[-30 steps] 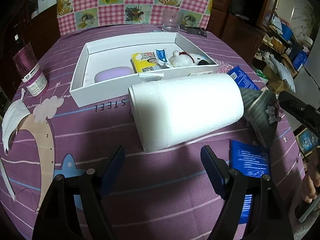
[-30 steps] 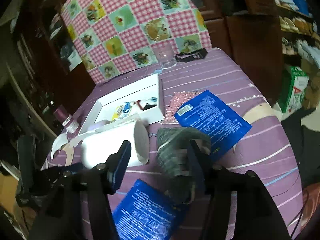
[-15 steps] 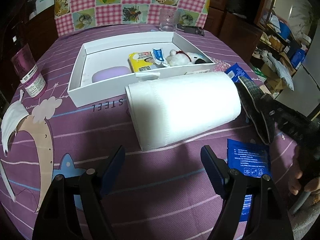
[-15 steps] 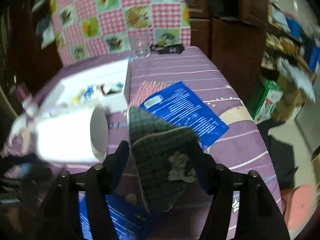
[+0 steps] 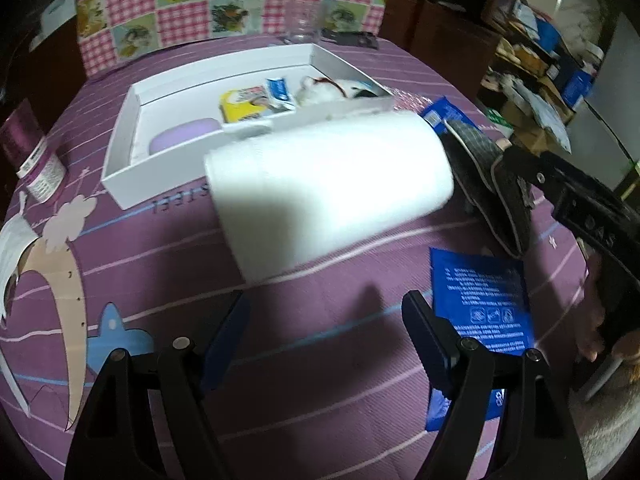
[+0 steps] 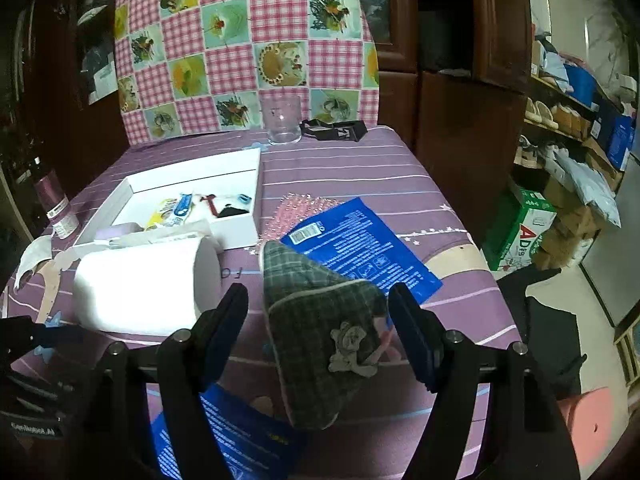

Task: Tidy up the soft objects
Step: 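Lift plaid cloth bag with right gripper while left gripper reaches blue packet, then grasp blue printed packet with left gripper and lift it, then carry blue packet with left gripper while right gripper carries plaid bag over box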

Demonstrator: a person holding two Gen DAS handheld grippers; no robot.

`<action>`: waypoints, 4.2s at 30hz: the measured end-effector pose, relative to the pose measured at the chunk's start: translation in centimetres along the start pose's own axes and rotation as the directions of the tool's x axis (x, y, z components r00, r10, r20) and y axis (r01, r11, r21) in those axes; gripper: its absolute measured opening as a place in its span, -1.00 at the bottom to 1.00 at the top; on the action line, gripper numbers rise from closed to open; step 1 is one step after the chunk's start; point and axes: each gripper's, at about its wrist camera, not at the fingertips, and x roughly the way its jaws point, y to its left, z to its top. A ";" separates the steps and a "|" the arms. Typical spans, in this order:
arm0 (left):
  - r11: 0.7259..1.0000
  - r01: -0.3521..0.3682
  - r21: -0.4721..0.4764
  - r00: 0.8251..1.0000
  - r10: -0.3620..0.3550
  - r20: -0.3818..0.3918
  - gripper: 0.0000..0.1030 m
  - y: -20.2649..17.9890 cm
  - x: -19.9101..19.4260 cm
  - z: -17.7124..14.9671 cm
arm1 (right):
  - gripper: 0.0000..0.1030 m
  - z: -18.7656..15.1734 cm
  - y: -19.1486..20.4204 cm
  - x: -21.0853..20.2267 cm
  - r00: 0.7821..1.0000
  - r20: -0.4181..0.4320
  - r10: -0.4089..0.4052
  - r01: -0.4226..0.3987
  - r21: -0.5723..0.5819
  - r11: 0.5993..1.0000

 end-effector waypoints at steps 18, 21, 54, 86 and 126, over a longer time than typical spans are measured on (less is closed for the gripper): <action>0.984 0.111 0.141 0.993 -0.114 0.015 0.55 -5.4 0.5 -0.5 | -0.01 -1.1 -1.7 4.4 0.970 -0.233 0.068 -0.040 0.123 0.992; 0.983 0.095 0.156 0.995 -0.094 -0.015 0.56 -6.2 1.2 -0.6 | -0.02 -0.8 -2.1 3.9 0.973 -0.213 0.087 -0.056 0.146 0.988; 0.986 -0.024 0.167 0.987 0.050 -0.151 0.71 -12.5 3.0 -1.4 | -0.01 -0.1 -7.5 0.7 0.973 -0.091 0.211 -0.158 0.399 0.903; 0.984 0.036 0.175 0.998 -0.043 0.038 0.14 -8.3 -3.7 1.1 | -0.01 2.0 -2.2 -1.2 0.959 -0.128 0.252 -0.222 0.209 0.952; 0.951 -0.204 -0.230 0.943 0.254 0.215 0.15 10.0 -2.0 14.4 | -0.04 15.7 7.7 10.5 0.890 -0.209 0.406 -0.367 0.203 0.908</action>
